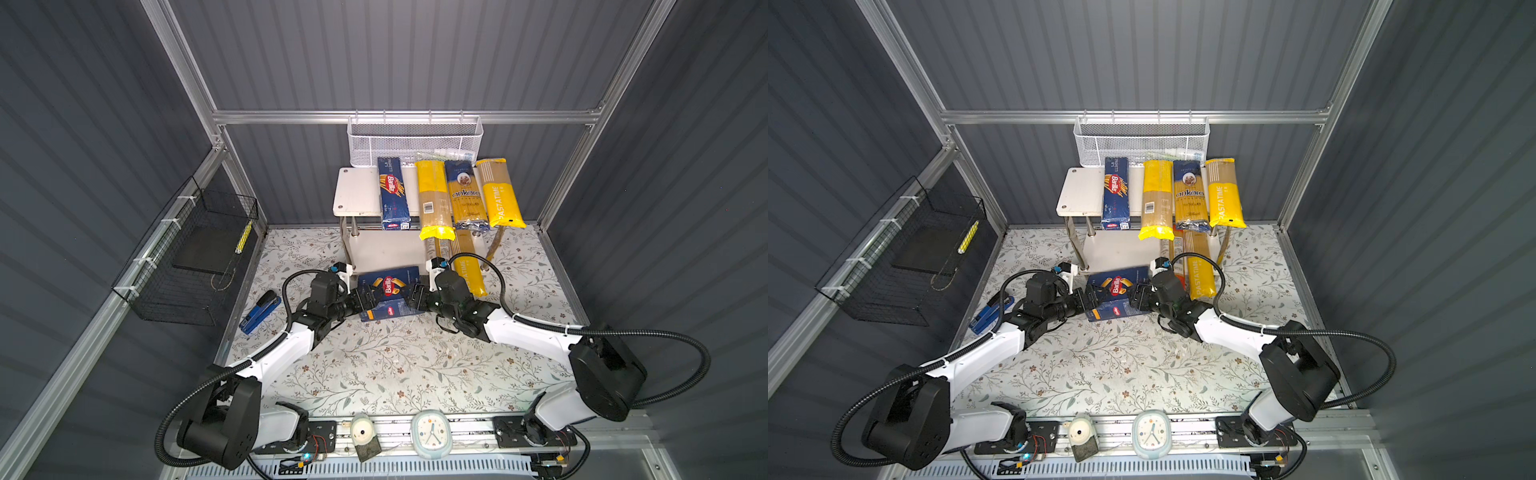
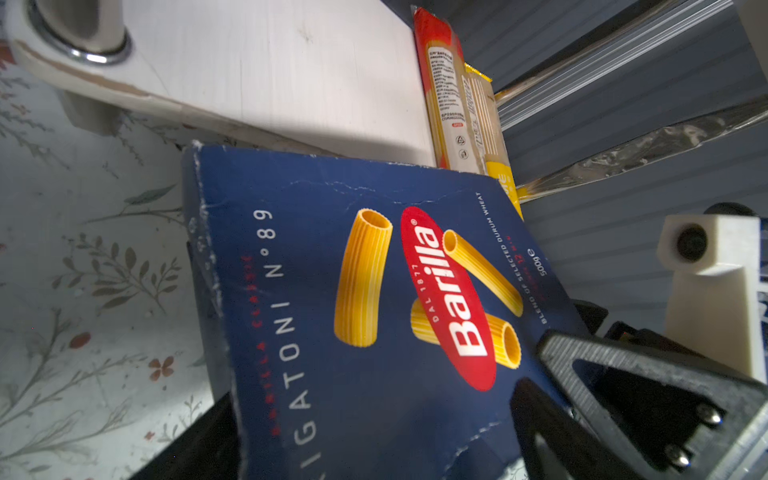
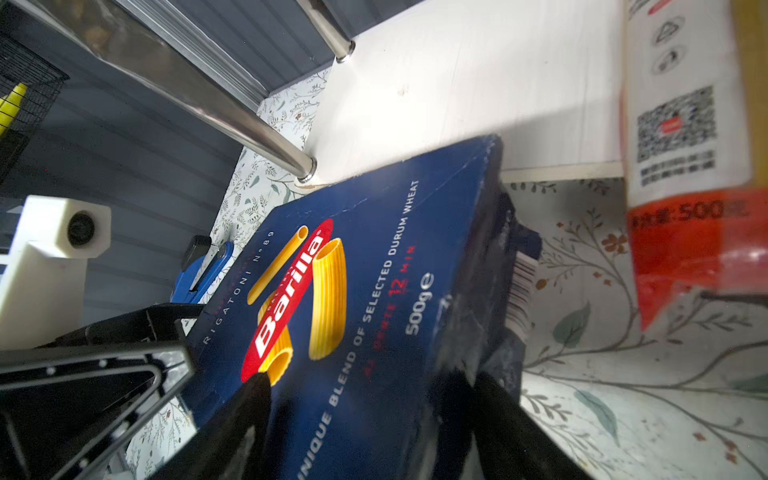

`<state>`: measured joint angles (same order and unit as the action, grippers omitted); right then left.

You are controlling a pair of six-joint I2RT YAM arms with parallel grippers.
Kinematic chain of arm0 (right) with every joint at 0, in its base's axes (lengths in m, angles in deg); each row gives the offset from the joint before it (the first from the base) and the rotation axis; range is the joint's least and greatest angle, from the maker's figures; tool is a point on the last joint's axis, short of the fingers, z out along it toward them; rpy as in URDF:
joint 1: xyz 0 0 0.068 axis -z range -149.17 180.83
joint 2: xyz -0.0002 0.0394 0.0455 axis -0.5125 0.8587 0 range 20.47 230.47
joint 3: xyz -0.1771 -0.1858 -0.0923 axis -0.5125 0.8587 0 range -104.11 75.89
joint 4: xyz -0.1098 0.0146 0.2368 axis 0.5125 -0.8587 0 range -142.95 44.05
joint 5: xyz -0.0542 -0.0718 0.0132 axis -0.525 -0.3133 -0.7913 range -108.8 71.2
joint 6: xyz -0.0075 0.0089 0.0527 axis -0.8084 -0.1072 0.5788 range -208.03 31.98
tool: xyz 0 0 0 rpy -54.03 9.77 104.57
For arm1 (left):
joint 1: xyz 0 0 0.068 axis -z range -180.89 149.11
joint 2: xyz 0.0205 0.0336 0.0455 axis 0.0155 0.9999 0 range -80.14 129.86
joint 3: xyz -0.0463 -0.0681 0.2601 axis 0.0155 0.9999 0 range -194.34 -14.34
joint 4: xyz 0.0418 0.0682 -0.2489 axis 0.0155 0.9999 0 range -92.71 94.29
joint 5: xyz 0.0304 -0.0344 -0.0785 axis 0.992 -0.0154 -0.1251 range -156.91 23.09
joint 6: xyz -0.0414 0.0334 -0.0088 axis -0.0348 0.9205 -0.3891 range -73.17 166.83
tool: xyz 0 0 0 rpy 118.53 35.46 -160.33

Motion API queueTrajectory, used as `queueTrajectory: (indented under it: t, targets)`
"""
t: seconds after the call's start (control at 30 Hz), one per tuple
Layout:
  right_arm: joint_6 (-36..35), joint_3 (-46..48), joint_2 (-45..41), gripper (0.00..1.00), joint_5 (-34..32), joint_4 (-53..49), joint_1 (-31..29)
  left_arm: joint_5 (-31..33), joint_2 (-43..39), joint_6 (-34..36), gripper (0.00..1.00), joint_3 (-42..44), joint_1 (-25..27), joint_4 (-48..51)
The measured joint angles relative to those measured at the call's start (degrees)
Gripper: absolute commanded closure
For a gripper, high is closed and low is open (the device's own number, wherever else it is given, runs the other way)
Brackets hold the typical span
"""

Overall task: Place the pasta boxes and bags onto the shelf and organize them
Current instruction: 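Push the blue rigatoni box onto the lower shelf tier with both grippers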

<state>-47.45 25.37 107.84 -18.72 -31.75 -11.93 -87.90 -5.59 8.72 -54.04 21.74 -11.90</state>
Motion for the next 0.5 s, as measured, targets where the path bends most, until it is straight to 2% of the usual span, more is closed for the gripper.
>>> queueTrajectory:
  t: [0.5]
  targets:
    - [-4.5,-2.5,7.3,0.24,-3.4,5.9,1.5,1.9,11.7,2.5,0.03,-5.4,-0.1,-5.3]
